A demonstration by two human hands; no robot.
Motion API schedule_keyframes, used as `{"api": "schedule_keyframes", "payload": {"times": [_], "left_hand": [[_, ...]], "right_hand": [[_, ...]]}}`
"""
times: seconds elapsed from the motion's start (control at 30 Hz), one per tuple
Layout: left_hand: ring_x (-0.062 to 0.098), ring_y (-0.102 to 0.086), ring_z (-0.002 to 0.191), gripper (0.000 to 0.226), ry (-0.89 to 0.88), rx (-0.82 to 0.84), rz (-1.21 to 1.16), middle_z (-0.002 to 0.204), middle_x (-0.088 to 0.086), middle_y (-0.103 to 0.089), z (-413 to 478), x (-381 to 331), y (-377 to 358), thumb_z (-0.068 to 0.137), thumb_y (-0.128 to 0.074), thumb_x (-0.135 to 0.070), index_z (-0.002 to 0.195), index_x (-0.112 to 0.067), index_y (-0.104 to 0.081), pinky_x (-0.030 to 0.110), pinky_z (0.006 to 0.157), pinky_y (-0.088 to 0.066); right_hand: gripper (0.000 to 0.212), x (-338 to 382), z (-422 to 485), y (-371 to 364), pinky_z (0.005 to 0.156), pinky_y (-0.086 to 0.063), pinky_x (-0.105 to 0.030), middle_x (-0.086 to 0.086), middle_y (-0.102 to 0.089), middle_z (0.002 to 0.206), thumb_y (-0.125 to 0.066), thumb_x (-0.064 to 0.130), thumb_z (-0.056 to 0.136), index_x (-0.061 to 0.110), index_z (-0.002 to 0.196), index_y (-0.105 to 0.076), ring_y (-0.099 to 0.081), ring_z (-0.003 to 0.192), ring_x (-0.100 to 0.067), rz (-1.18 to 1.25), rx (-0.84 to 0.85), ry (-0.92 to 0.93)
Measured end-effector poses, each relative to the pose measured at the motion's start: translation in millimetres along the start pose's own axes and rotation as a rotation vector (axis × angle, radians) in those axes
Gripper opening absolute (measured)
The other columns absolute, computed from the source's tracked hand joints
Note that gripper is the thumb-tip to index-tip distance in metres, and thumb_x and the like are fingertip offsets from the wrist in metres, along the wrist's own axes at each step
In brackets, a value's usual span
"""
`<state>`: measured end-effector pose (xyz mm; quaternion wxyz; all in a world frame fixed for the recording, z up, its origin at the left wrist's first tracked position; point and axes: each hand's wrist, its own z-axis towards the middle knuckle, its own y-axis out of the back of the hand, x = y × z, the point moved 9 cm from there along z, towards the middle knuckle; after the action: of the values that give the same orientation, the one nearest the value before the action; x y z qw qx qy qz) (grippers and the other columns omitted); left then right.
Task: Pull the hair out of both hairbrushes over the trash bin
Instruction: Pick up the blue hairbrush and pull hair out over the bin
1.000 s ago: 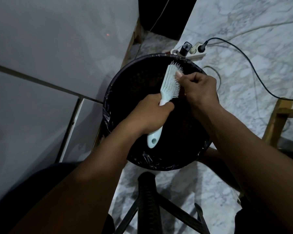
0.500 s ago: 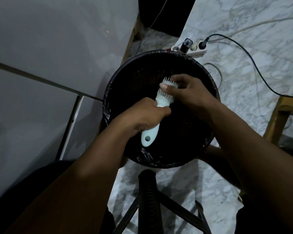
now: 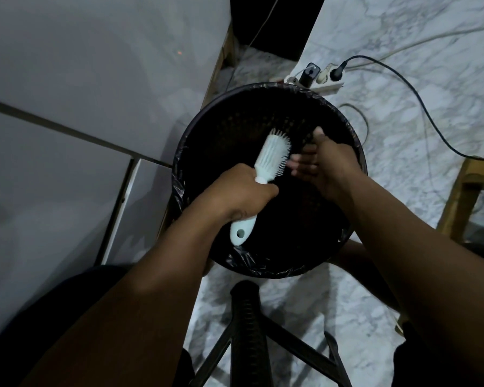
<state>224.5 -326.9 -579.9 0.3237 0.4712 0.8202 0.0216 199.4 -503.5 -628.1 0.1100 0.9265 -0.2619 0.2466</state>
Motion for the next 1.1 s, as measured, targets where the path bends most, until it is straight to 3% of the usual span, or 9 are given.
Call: {"api": "schedule_keyframes", "payload": {"times": [0.07,0.17,0.3,0.43,0.53,0.63,0.77,0.9,1.1], "left_hand": [[0.011,-0.065,0.067,0.017,-0.006,-0.088,0.078,0.079,-0.003,-0.068,2.6,5.1,4.4,0.090,-0.067,-0.036,0.092,-0.020,-0.066,0.027,0.059,-0.050],[0.016,-0.069,0.075,0.029,-0.002,-0.087,0.105,0.088,-0.003,-0.070,4.2,10.6,-2.3,0.086,-0.066,-0.041,0.106,-0.020,-0.066,0.034,0.071,-0.059],[0.016,-0.069,0.078,0.031,-0.027,-0.080,0.112,0.091,-0.003,-0.069,4.8,8.9,-6.5,0.087,-0.066,-0.041,0.110,-0.021,-0.066,0.034,0.071,-0.059],[0.013,-0.065,0.070,0.018,-0.021,-0.105,0.104,0.084,-0.003,-0.067,8.7,12.7,-3.5,0.091,-0.065,-0.037,0.096,-0.020,-0.063,0.028,0.058,-0.050],[0.013,-0.066,0.072,0.024,-0.002,-0.113,0.128,0.086,-0.002,-0.067,8.6,18.5,-5.8,0.089,-0.067,-0.038,0.101,-0.017,-0.064,0.028,0.059,-0.050],[0.021,-0.068,0.080,0.029,0.019,-0.160,0.176,0.093,0.002,-0.068,5.3,22.9,-3.4,0.087,-0.068,-0.038,0.104,-0.016,-0.064,0.036,0.071,-0.059],[0.026,-0.068,0.081,0.028,0.002,-0.261,0.207,0.095,0.005,-0.068,-4.1,24.4,4.3,0.084,-0.068,-0.036,0.101,-0.014,-0.065,0.039,0.073,-0.060],[0.026,-0.068,0.079,0.024,-0.049,-0.339,0.190,0.091,0.004,-0.068,-18.2,19.7,8.1,0.083,-0.068,-0.035,0.096,-0.014,-0.065,0.037,0.068,-0.059],[0.022,-0.068,0.070,0.025,-0.088,-0.411,0.141,0.077,0.001,-0.067,-43.0,11.3,23.9,0.085,-0.068,-0.039,0.080,-0.015,-0.063,0.028,0.054,-0.046]], "right_hand": [[0.055,-6.1,-3.2,-12.4,0.062,-0.060,-0.034,-0.016,-0.069,0.088,-0.066,0.052,0.088,0.000,0.106,-0.062,-0.067,0.070,-0.023,-0.169,0.103,0.002],[0.029,0.8,-9.9,-23.4,0.055,-0.053,-0.029,-0.013,-0.064,0.069,-0.078,0.028,0.084,0.001,0.080,-0.067,-0.057,0.051,-0.014,-0.230,0.138,0.150],[0.026,8.4,-8.3,-17.0,0.043,-0.050,-0.023,-0.009,-0.062,0.057,-0.070,0.014,0.092,0.006,0.070,-0.060,-0.055,0.039,-0.011,-0.185,0.049,0.219],[0.031,2.6,-2.3,0.1,0.038,-0.044,-0.022,-0.006,-0.059,0.047,-0.054,0.026,0.101,0.008,0.075,-0.057,-0.050,0.030,-0.014,-0.058,-0.097,0.082],[0.044,14.7,2.3,13.1,0.055,-0.048,-0.035,-0.005,-0.056,0.051,-0.058,0.040,0.092,0.016,0.056,-0.053,-0.053,0.044,-0.023,-0.453,-0.208,0.269],[0.016,8.0,-4.0,-8.7,0.066,-0.052,-0.033,-0.007,-0.068,0.079,-0.070,0.028,0.087,0.020,0.082,-0.057,-0.064,0.070,-0.024,-0.710,-0.054,0.341],[0.009,22.7,-21.2,-19.9,0.071,-0.044,-0.023,0.003,-0.067,0.075,-0.072,0.020,0.085,0.016,0.093,-0.071,-0.064,0.075,-0.014,-0.850,-0.024,0.461],[0.065,16.7,-35.5,-35.0,0.106,-0.045,-0.045,-0.010,-0.058,0.136,-0.072,0.022,0.079,0.026,0.140,-0.052,-0.055,0.126,-0.031,-1.184,0.092,0.438],[0.052,33.2,-71.6,-35.1,0.099,-0.045,-0.034,-0.015,-0.060,0.137,-0.064,0.025,0.090,0.012,0.139,-0.053,-0.056,0.126,-0.033,-1.291,0.168,0.487]]}}
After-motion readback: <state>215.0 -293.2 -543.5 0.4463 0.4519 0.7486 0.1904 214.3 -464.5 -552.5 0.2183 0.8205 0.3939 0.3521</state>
